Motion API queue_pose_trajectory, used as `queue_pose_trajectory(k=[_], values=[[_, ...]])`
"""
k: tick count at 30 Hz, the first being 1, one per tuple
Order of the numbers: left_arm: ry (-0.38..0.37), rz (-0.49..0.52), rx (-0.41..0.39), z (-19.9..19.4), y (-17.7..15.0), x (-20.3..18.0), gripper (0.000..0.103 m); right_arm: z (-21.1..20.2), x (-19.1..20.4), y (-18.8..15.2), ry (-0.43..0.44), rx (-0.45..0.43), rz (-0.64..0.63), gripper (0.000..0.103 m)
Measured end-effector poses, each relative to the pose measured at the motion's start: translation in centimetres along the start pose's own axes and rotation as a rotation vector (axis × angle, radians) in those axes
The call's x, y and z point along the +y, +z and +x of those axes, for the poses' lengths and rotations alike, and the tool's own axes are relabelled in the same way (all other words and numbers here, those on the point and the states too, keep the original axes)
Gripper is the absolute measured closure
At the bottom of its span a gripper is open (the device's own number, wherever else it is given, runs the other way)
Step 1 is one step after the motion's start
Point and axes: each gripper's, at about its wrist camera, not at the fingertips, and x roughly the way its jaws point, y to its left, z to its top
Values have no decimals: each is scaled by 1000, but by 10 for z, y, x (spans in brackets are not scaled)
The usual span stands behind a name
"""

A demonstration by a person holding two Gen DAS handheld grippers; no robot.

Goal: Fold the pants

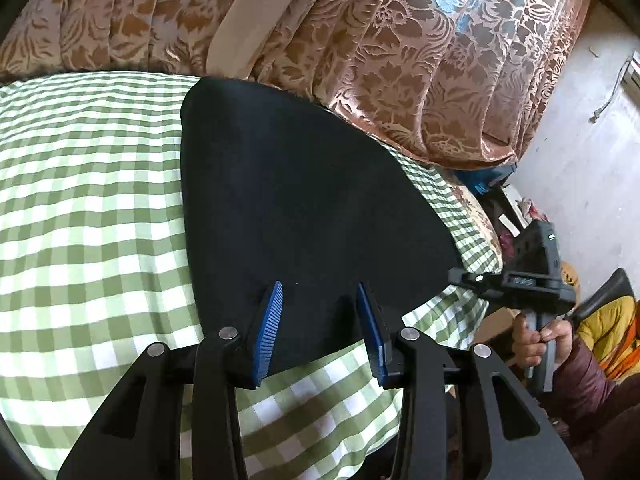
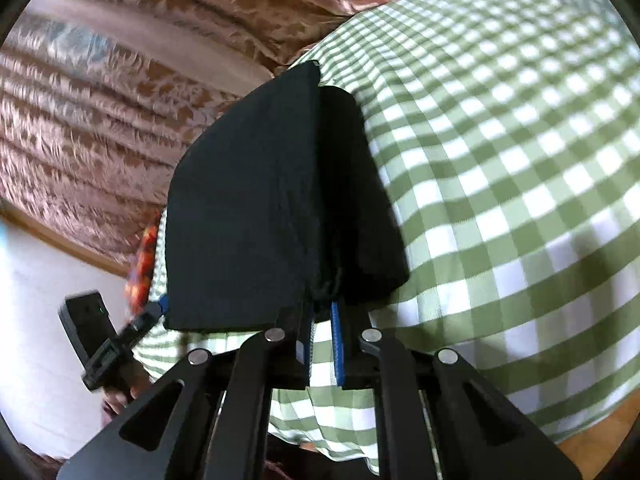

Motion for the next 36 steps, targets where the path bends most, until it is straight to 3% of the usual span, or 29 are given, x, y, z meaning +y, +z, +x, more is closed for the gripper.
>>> queue_pose_trajectory(k=[2,3,5,8,10,12,14,16,18,21,25,28,36], values=[[12,1,-7,-2,2,-2,66,-6,2,0,7,7,-6,94],[17,4,-9,-2,3,-3,66,-11,4,1,4,14,-16,88],[35,21,-17,-4,8,-7,66,-26,10,4,-31,-19,-37,66],[86,48,-47,-8,15,-12,66,-45,25,13,-56,-91,-67,64],[121,52,-65,-8,21,-15,53,-49,40,21,-53,-129,-88,64],[168,72,-70,-5,25,-21,53,-40,59,28,-44,-141,-115,63],[214,92,-72,-1,27,-26,53,-22,84,36,-51,-159,-139,47],[259,102,-63,4,27,-29,53,1,104,46,-60,-177,-150,46],[303,102,-52,10,25,-29,53,20,118,57,-114,-220,-157,37],[364,111,-28,19,21,-31,53,44,122,73,-190,-256,-149,37],[392,120,-27,25,16,-31,48,84,89,87,-365,-189,-108,33],[388,127,-28,30,13,-33,47,80,61,88,-277,-194,-21,32],[406,155,-35,31,12,-39,44,71,61,80,-285,-211,-48,32]])
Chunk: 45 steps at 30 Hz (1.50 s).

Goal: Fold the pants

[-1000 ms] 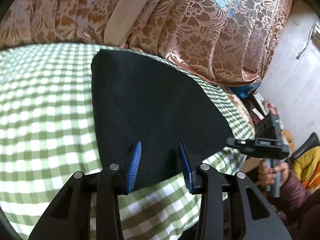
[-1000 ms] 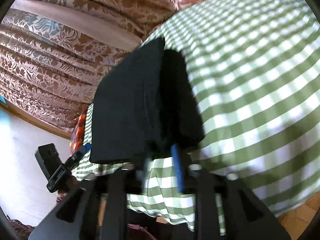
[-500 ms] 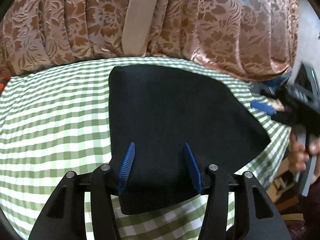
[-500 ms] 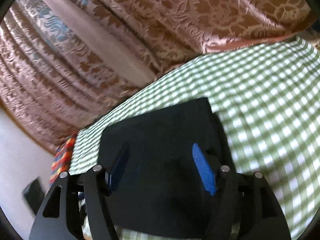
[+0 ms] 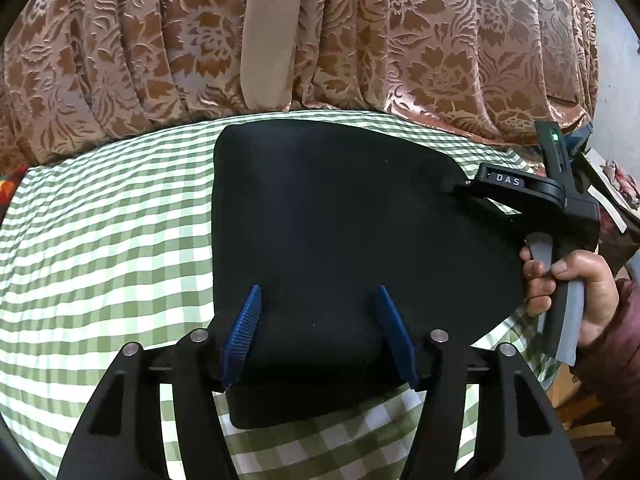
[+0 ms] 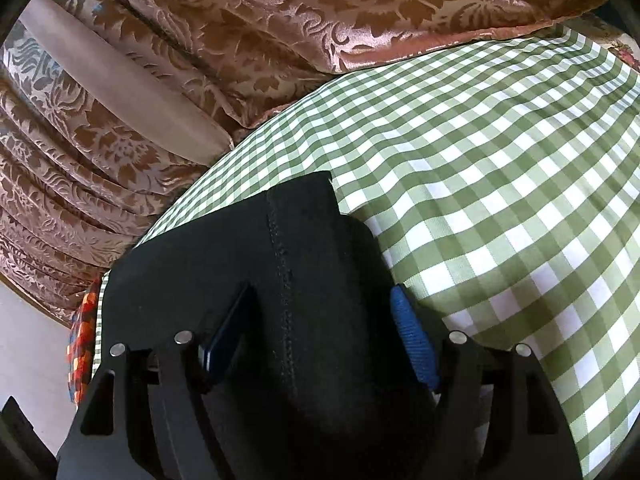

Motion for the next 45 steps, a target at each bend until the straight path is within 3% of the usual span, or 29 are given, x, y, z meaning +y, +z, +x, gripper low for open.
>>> queue_pose_trajectory(k=[6,11,18,21,23,25,27,32,33,39,42,45], values=[[14,-8,-6,-5,-1,0,44,-17,3,-7,3,-21,-27,32],[25,-11,-23,-12,-2,2,37,-32,4,-12,-29,-43,-85,33],[46,-34,-37,-17,-4,11,37,-45,6,-24,37,7,-119,33],[56,-38,-38,-18,-5,15,34,-44,7,-29,0,15,-156,33],[51,-43,-42,-18,-5,21,33,-39,4,-29,-3,42,-162,15],[39,-63,-45,-17,-3,30,32,-36,-4,-26,30,81,-142,8],[-25,-120,-55,-14,2,51,24,-34,-12,-22,47,86,-132,6],[-272,-316,1,19,15,105,24,-15,-42,-5,243,154,-53,7],[-293,-342,14,28,17,111,24,-10,-46,-3,260,167,-40,7],[-527,-456,128,86,23,121,24,5,-49,-2,345,233,-82,24],[-576,-429,178,105,22,108,24,3,-48,-2,354,241,-105,31],[-574,-389,165,104,23,100,44,2,-41,-3,374,249,-147,46]])
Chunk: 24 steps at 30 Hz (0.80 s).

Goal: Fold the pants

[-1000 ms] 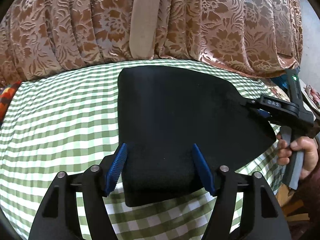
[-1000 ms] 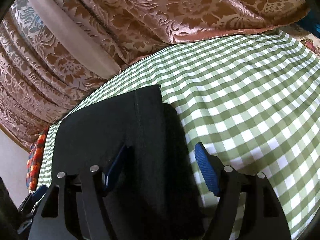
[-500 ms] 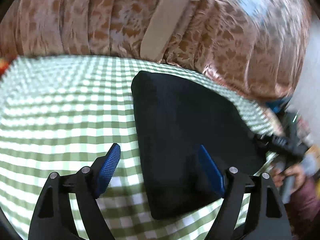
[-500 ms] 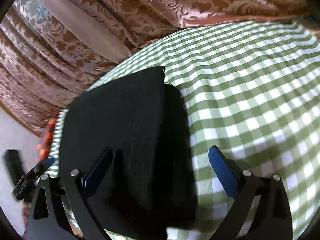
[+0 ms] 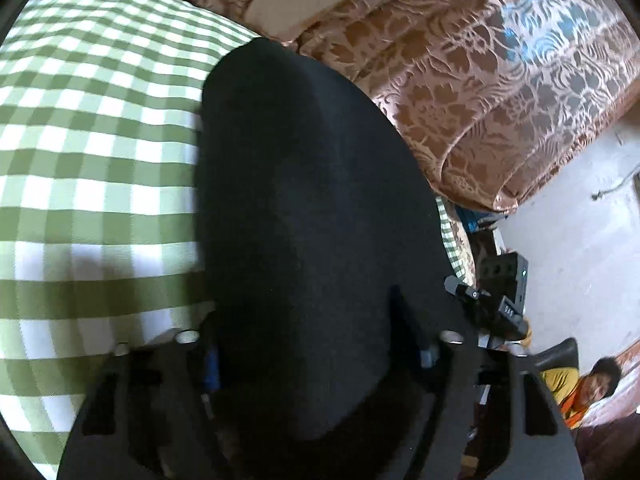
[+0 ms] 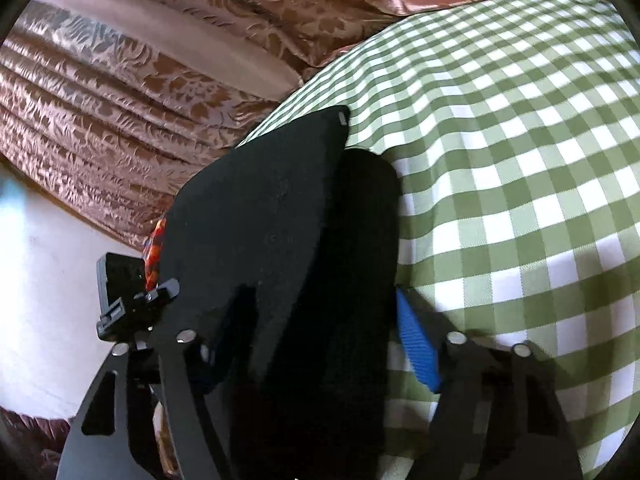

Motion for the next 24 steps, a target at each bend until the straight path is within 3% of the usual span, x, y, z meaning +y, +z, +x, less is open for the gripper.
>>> queue_pose_trajectory(k=[2,4,6,14,21,24], values=[[4,35,-23,-3,-2,-6,54,-1,7,0,1,6,-22,59],[2,57,-47,-8,-5,-12,63,-4,18,1,-19,6,-50,63],[-21,86,-80,-18,-7,-20,65,-8,31,4,-28,2,-79,64],[-37,183,-195,-69,17,-43,66,18,80,52,25,-10,-169,64],[73,167,-265,-94,86,-13,65,96,94,124,37,20,-195,64],[103,121,-267,-97,108,14,63,130,81,138,0,48,-196,62]])
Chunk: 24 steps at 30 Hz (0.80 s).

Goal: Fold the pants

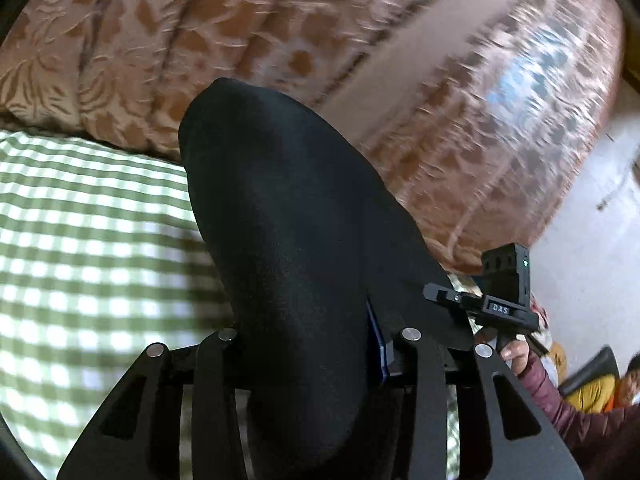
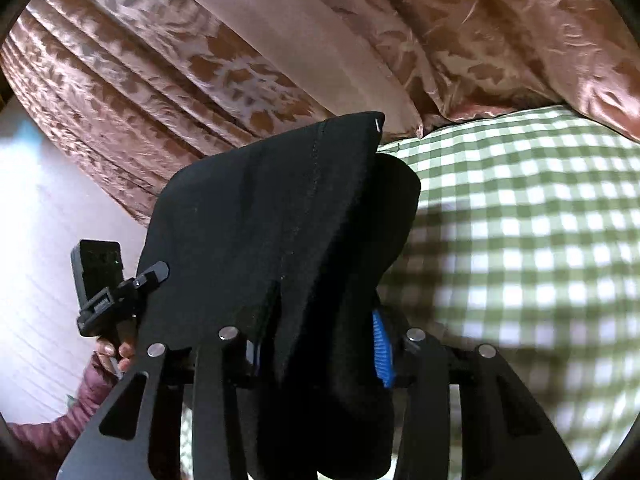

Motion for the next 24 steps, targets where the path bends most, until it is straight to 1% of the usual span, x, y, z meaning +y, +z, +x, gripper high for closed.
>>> queue_pose_trajectory(k=[1,2,3,4,5,6,7,8,10,11,13,14,15,16,17,19,20,21,22,23,24], values=[[29,-31,15,9,5,15,60,15,-8,-1,-38,24,5,62],[61,-52,36,17,6,28,57,31,-18,-4,-91,60,14,56],[113,-63,73,30,4,42,53,41,-26,-8,-103,66,21,50],[190,-93,127,45,-2,60,49,44,-34,-11,-78,48,50,42],[234,-124,164,55,-9,72,43,44,-39,-11,-73,43,71,37],[200,-151,131,54,-15,82,41,43,-41,-12,-70,40,76,36],[183,-157,117,52,-16,83,41,42,-38,-13,-91,39,57,34],[186,-165,109,49,-17,82,41,40,-34,-12,-119,37,39,29],[231,-133,107,47,-16,72,41,31,-23,-8,-183,23,-6,27],[264,-115,97,43,-14,65,39,25,-17,-7,-217,7,-32,27],[338,-95,68,31,-14,56,38,7,2,-10,-292,-50,-112,27],[401,-68,37,20,-15,49,38,-1,8,-12,-300,-72,-136,28],[450,-45,10,13,-15,41,38,-9,14,-16,-301,-90,-156,36],[493,-21,-17,6,-18,33,38,-17,24,-21,-299,-110,-185,49],[516,9,-48,-5,-23,25,38,-23,32,-25,-292,-125,-208,56],[537,53,-84,-15,-31,10,38,-24,46,-34,-249,-124,-236,65],[553,77,-102,-18,-38,1,39,-19,50,-35,-236,-109,-241,66],[554,86,-106,-18,-43,-5,39,-8,55,-37,-246,-89,-254,66],[555,91,-94,-15,-47,-8,39,5,54,-41,-298,-55,-266,66],[572,98,-53,-6,-52,-8,39,20,50,-42,-349,-22,-257,66],[598,100,-18,3,-57,-4,39,29,43,-44,-379,-11,-244,66]])
